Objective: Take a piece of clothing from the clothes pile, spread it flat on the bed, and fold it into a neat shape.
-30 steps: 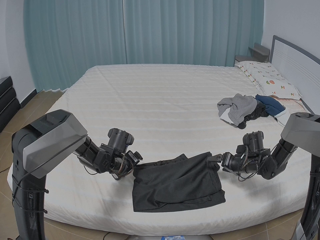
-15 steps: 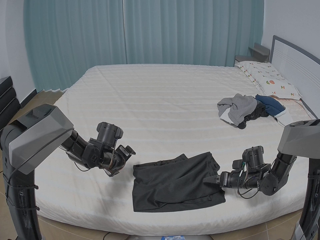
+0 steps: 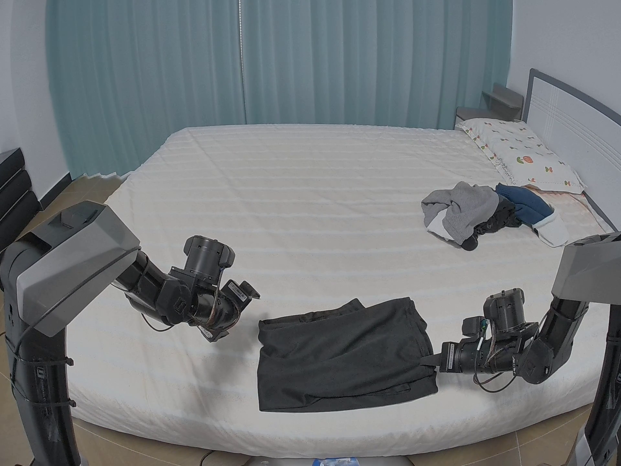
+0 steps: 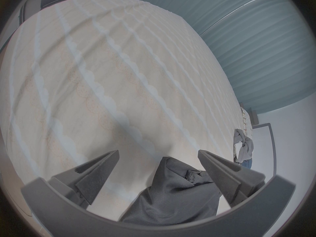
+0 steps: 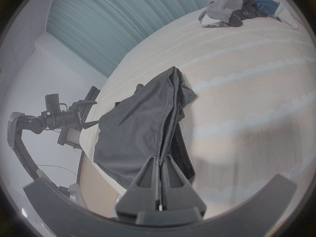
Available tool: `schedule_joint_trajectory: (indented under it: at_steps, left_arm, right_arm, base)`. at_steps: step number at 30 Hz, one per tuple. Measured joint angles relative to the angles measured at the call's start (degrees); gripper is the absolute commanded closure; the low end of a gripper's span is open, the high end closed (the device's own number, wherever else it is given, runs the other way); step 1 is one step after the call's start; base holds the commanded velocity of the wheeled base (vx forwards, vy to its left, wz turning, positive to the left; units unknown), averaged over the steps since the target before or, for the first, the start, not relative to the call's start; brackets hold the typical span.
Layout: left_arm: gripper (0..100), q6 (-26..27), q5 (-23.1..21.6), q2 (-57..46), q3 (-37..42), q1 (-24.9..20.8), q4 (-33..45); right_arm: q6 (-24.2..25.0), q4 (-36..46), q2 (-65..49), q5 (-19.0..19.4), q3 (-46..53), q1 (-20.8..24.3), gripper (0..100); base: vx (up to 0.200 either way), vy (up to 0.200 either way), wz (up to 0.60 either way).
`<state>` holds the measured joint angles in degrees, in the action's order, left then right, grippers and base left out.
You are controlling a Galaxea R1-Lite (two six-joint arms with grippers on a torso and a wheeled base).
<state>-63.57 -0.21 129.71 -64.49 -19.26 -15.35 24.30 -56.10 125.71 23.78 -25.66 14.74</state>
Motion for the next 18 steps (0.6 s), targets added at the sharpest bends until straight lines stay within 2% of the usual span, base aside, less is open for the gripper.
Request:
schedule_joint_trajectory:
  at_steps: [4,18]
  left_arm:
    - [0,0.0,0.0,0.1,-0.2,0.0,0.1]
    - [0,0.0,-0.1,0.6,-0.4,0.1,0.2]
  right_arm:
    - [-0.1,-0.1,-0.7,1.5,2.0,-0.6,100]
    - [-3.9,0.1,-2.1,2.8,5.7,-2.4,100]
  base:
    - [0.0,0.0,0.0]
    - [0.0,0.0,0.0]
